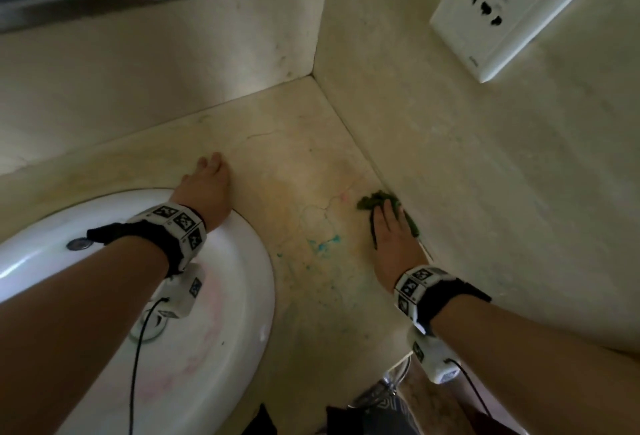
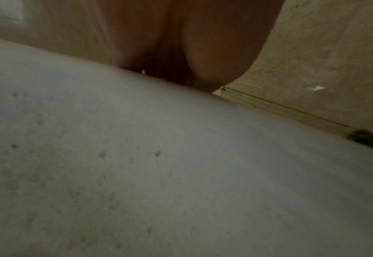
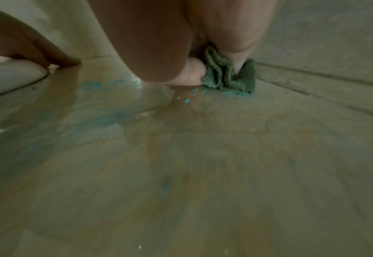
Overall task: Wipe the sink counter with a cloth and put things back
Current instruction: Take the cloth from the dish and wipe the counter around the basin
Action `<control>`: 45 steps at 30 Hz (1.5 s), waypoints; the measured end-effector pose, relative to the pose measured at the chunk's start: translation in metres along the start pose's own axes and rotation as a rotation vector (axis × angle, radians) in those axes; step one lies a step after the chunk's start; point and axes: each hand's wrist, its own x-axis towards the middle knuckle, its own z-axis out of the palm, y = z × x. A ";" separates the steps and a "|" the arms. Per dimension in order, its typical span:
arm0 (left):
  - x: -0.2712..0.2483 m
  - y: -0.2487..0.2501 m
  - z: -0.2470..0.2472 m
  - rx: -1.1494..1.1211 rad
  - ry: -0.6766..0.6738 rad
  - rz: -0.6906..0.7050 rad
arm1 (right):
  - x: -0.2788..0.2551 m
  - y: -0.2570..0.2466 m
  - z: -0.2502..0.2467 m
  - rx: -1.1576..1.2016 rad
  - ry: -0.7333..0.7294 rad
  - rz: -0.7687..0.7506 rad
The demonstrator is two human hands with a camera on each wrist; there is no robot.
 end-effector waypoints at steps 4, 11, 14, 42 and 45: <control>0.000 -0.001 0.002 0.001 0.008 0.000 | 0.036 -0.006 -0.016 -0.001 0.047 -0.103; -0.003 0.003 0.002 0.002 0.015 -0.031 | 0.075 -0.041 -0.039 -0.004 0.059 -0.176; -0.002 0.003 0.003 -0.019 0.029 -0.033 | 0.058 -0.053 -0.036 -0.133 0.028 -0.370; -0.047 0.051 0.021 0.136 0.005 -0.033 | -0.021 -0.072 0.003 -0.385 -0.187 -1.041; -0.048 0.050 0.023 0.149 0.021 -0.004 | -0.026 -0.066 0.009 -0.433 -0.264 -1.092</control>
